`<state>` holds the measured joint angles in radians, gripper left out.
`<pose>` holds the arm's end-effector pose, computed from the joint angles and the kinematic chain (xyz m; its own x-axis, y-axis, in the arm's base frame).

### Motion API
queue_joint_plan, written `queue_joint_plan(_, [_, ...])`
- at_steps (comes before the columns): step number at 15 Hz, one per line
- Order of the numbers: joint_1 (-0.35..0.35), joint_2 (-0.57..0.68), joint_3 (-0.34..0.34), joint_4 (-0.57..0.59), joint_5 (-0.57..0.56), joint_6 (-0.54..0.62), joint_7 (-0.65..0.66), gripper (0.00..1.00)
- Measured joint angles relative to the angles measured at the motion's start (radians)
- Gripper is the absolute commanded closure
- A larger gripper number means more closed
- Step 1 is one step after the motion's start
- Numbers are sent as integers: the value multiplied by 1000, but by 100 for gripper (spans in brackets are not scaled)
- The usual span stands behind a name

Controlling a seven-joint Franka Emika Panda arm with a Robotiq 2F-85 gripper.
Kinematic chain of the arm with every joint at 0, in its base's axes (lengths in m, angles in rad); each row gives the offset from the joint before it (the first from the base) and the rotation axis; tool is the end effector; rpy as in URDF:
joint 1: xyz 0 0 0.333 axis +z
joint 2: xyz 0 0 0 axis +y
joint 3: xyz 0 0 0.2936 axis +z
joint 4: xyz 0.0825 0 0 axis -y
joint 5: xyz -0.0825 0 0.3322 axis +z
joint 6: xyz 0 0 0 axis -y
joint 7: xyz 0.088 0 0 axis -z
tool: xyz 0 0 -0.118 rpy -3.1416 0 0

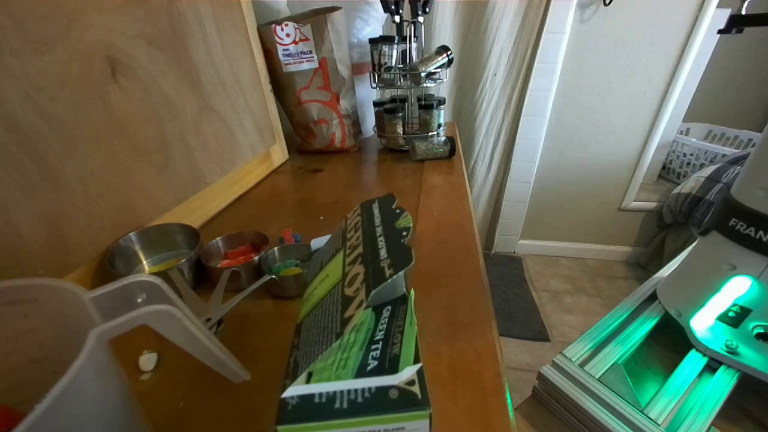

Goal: Pick up the circular spice rack and move it to the left of the counter

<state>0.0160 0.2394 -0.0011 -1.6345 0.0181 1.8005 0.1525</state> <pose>0.5705 0.0103 0.4541 0.9871 -0.1413 -0.0751 -0.1421 -0.9898 -0.0057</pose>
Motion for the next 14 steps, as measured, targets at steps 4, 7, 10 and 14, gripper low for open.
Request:
queue_joint_plan(4, [-1,13,-4,0,0,-9,1,98])
queue_joint_plan(7, [0,15,-2,0,0,-20,1,100])
queue_joint_plan(10, [1,16,-1,0,0,-21,1,100])
queue_joint_plan(14, [6,8,4,-9,0,-21,-1,100])
